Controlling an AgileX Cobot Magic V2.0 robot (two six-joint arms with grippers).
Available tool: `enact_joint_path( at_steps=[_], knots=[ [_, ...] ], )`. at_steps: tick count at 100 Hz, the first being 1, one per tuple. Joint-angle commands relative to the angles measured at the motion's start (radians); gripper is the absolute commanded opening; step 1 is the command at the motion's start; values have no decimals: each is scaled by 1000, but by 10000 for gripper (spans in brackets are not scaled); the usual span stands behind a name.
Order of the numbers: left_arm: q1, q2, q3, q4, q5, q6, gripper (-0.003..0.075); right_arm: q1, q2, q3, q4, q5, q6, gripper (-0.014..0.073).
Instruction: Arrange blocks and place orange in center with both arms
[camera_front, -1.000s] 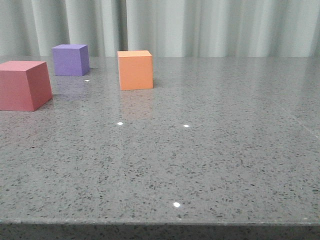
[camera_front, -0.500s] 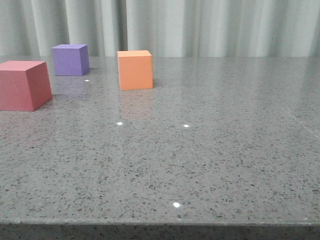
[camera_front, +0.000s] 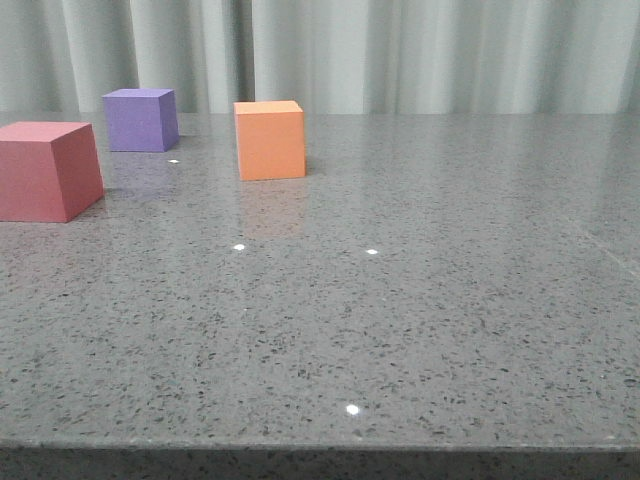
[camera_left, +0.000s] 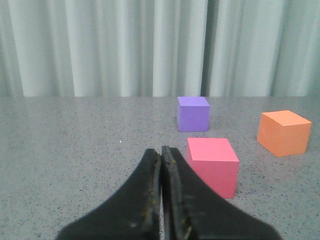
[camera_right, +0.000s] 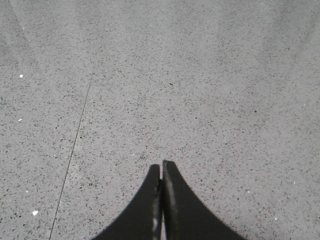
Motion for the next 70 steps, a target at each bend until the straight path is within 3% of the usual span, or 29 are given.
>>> enact_joint_path(
  at_steps=[1, 31, 70],
  knots=[
    [-8, 103, -130, -29, 47, -9, -20, -7, 4, -26, -16, -73, -11, -110],
    [-8, 442, -485, -37, 535, -9, -20, -7, 4, -26, -16, -73, -11, -110],
    [-8, 563, -542, -23, 547, -9, -19, -7, 4, -26, -16, -73, -11, -110]
  ],
)
